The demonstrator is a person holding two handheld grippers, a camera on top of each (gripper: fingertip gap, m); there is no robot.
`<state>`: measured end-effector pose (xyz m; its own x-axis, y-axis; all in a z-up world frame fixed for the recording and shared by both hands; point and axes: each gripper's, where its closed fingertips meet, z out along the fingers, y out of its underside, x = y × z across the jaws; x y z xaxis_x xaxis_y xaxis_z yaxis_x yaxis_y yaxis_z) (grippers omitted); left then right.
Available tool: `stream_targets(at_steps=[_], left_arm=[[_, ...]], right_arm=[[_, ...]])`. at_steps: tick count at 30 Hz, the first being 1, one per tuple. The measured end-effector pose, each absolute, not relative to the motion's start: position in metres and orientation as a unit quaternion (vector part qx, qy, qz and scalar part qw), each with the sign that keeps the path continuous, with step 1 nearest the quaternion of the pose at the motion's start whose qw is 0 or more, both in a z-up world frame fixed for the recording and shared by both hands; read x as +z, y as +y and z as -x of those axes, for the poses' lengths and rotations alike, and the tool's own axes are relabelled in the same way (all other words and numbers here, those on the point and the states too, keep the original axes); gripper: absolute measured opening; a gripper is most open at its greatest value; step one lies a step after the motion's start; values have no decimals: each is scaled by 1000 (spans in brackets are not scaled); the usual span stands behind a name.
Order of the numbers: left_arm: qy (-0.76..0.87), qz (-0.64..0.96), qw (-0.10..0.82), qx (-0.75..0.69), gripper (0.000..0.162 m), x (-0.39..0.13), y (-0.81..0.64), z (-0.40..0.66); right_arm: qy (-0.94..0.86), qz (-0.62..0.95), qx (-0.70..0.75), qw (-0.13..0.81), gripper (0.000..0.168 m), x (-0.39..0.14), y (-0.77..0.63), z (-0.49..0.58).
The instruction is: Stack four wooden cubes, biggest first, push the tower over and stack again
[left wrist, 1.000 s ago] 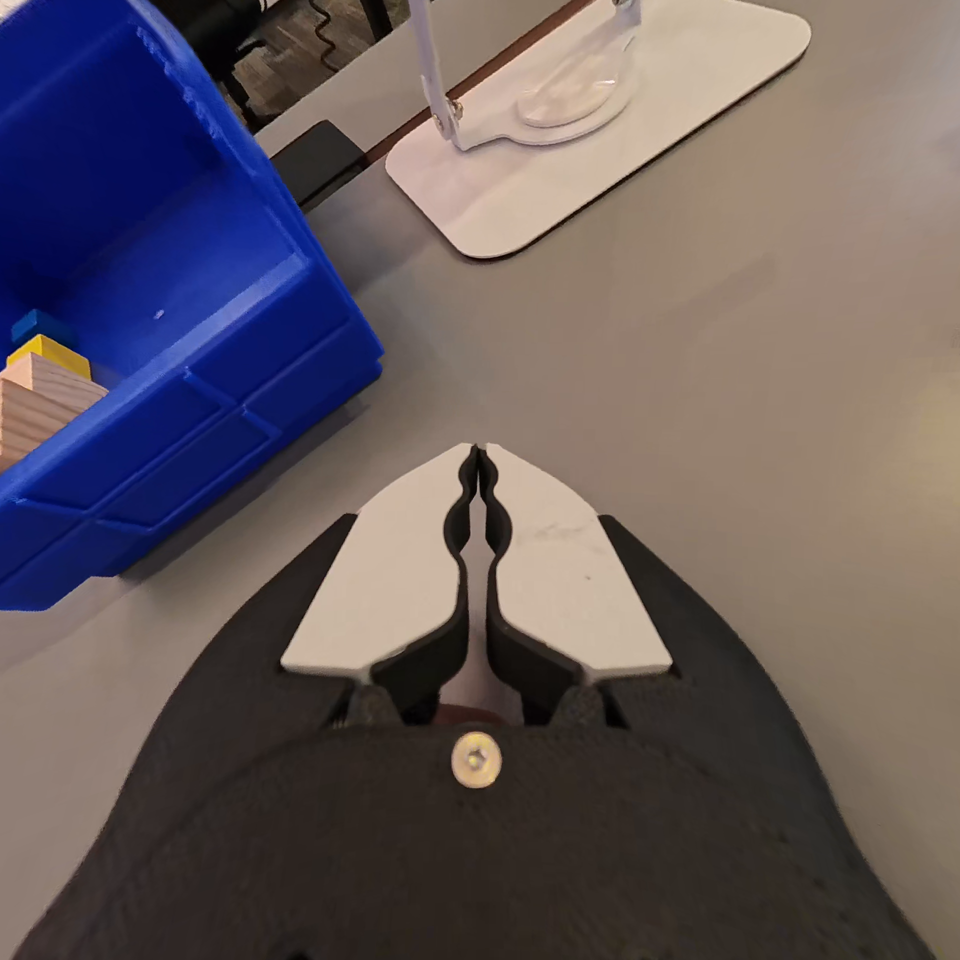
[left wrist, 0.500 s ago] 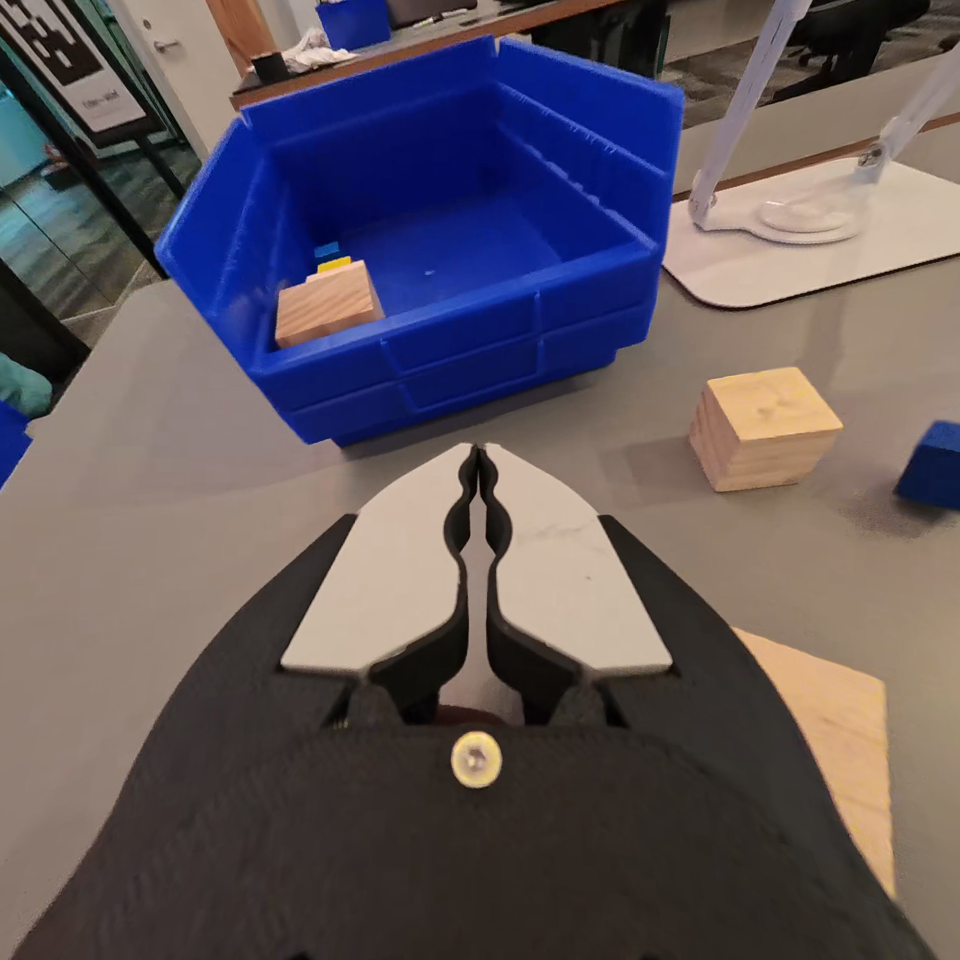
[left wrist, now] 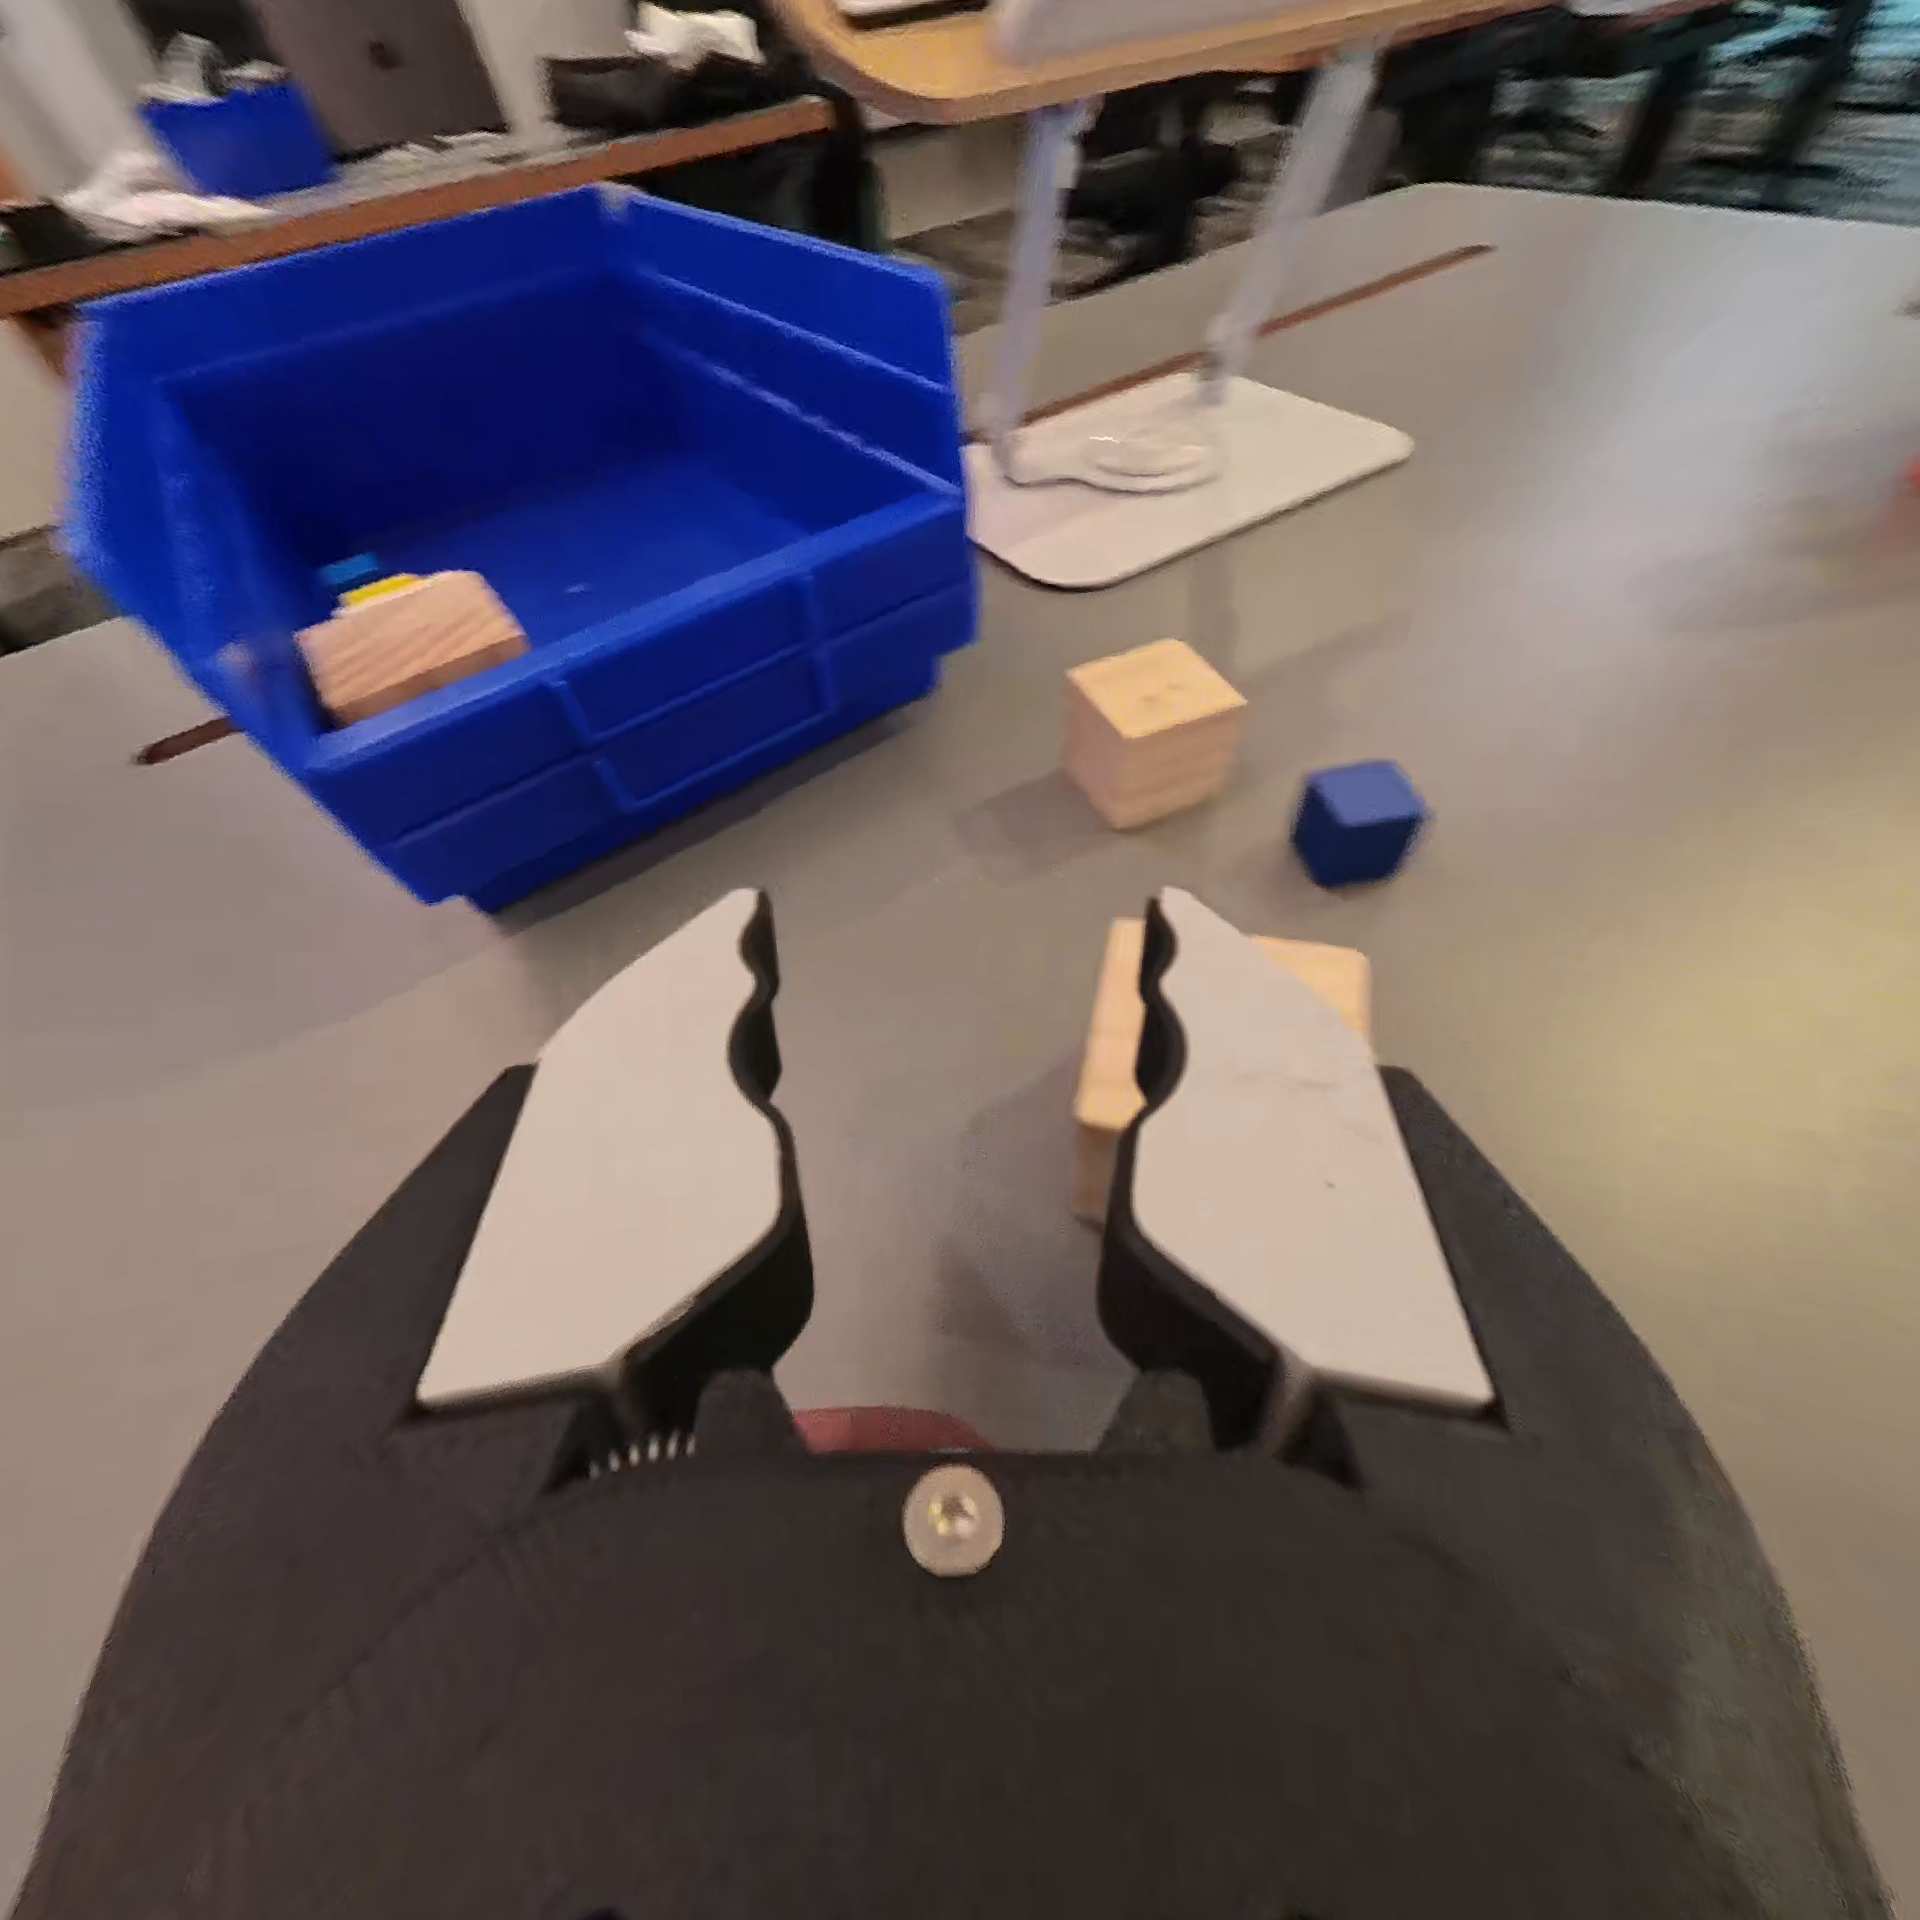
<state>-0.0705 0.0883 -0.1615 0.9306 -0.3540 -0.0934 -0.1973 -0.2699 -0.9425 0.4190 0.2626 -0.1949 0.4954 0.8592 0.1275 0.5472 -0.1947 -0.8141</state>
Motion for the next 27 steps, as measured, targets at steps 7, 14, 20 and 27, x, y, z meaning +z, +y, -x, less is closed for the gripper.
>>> stream_targets(at_steps=[7, 14, 20, 27], left_arm=[[270, 839, 457, -124, 101, -206, 61, 35], [327, 847, 408, -94, 68, -227, 70, 11], [362, 827, 421, -93, 67, -207, 79, -30], [381, 795, 438, -179, 67, -180, 116, -147]], right_arm=[[-482, 749, 185, 417, 0, -200, 258, -415], [-492, 750, 186, 402, 0, -208, 258, -415], [-504, 756, 175, 379, 0, -224, 262, -428], [-496, 760, 196, 372, 0, -227, 264, -434]])
